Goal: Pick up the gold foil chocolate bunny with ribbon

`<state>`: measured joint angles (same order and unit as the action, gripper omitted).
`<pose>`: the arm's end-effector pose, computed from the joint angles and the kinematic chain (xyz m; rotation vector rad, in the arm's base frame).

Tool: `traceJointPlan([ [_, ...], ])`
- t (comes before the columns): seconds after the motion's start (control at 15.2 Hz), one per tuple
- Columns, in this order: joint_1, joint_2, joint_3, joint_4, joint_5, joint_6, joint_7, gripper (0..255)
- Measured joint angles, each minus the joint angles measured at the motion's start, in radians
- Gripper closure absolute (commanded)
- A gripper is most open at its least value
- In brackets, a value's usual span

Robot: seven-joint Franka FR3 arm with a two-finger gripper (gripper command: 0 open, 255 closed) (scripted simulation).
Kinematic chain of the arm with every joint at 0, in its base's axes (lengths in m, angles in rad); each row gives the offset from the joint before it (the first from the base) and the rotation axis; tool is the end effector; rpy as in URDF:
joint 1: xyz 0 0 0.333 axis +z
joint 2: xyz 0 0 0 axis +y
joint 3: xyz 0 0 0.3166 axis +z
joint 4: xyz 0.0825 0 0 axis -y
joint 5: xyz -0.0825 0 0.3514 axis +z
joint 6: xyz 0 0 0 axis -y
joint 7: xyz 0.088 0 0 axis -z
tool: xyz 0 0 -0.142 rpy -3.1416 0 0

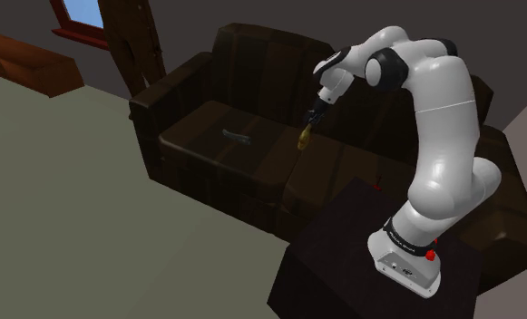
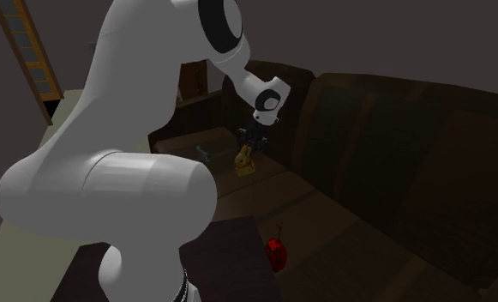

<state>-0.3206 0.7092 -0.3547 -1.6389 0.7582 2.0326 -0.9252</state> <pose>0.5454 -0.3322 0.1964 -2.6932 0.1790 -0.1636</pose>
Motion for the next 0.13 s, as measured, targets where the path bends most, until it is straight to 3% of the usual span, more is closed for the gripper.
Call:
traceJointPlan([
  [0.13, 0.003, -0.015, -0.005, -0.001, -0.007, -0.011, 0.009, 255],
])
